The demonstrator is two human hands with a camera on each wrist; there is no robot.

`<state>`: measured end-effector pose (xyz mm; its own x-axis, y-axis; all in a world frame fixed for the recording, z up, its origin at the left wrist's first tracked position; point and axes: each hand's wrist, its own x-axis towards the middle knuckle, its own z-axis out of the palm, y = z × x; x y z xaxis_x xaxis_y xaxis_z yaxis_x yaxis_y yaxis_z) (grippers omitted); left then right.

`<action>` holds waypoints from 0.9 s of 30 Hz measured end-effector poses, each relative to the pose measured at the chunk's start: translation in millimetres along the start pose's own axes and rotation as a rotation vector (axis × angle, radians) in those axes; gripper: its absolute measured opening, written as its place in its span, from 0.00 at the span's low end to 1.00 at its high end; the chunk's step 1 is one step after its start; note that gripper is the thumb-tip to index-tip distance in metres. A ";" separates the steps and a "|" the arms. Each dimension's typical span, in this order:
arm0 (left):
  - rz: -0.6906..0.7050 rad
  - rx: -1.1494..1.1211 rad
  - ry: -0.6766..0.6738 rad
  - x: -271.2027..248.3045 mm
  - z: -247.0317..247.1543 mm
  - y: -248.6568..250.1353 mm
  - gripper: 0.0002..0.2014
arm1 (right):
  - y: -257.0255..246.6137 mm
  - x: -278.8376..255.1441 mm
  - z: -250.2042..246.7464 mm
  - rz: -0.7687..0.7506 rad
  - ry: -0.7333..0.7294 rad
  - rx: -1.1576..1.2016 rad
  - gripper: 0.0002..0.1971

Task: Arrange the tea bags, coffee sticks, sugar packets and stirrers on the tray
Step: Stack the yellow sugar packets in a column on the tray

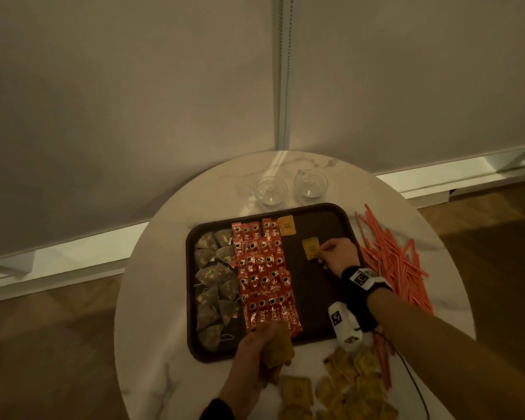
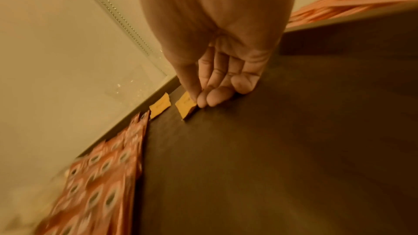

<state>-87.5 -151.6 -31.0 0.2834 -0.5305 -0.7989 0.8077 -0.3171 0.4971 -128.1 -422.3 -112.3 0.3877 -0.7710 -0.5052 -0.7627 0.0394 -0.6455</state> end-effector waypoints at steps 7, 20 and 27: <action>0.034 0.114 -0.045 21.4 -5.3 5.2 0.08 | -35.9 49.3 5.9 -0.037 0.058 -0.003 0.11; 0.070 0.082 -0.067 41.0 -3.5 12.3 0.11 | -33.2 67.4 12.8 -0.018 0.034 -0.115 0.11; 0.080 0.091 -0.071 27.1 -15.9 -2.5 0.13 | -34.4 65.3 12.2 -0.017 0.019 -0.075 0.11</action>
<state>-73.6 -152.6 -59.3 0.3054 -0.6104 -0.7308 0.7326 -0.3397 0.5898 -70.2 -466.3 -130.1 0.3913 -0.7833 -0.4831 -0.7931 -0.0207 -0.6088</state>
